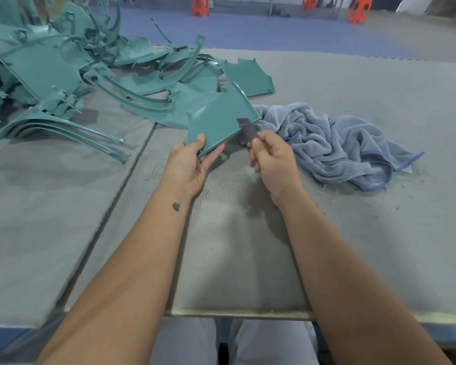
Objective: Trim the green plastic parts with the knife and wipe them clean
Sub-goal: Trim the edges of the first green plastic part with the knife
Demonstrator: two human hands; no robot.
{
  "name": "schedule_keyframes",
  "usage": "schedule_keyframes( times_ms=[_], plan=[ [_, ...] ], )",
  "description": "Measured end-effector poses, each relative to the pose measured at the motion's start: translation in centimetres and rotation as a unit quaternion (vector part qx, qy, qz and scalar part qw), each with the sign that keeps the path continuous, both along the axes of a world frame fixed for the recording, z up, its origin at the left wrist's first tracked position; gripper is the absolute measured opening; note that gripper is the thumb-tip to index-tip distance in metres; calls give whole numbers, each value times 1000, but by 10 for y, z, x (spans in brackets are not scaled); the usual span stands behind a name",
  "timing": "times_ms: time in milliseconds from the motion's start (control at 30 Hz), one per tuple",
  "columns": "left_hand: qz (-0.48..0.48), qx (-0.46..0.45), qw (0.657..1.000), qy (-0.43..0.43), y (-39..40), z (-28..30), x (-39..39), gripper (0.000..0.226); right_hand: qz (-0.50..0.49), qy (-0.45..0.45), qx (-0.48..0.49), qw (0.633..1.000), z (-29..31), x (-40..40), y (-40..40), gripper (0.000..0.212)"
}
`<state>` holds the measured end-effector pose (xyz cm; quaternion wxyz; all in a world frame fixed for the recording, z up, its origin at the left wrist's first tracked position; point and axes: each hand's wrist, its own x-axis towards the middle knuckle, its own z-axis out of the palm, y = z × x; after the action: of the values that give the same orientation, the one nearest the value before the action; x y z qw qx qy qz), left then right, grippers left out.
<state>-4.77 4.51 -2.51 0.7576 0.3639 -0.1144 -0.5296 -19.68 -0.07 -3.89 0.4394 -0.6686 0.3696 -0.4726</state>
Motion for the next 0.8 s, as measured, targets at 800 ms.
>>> schedule_keyframes(
  times_ms=[800],
  plan=[
    [-26, -54, 994, -90, -4, -7, 1, 27, -116, -54, 40, 991, -4, -6, -9, 28]
  ],
)
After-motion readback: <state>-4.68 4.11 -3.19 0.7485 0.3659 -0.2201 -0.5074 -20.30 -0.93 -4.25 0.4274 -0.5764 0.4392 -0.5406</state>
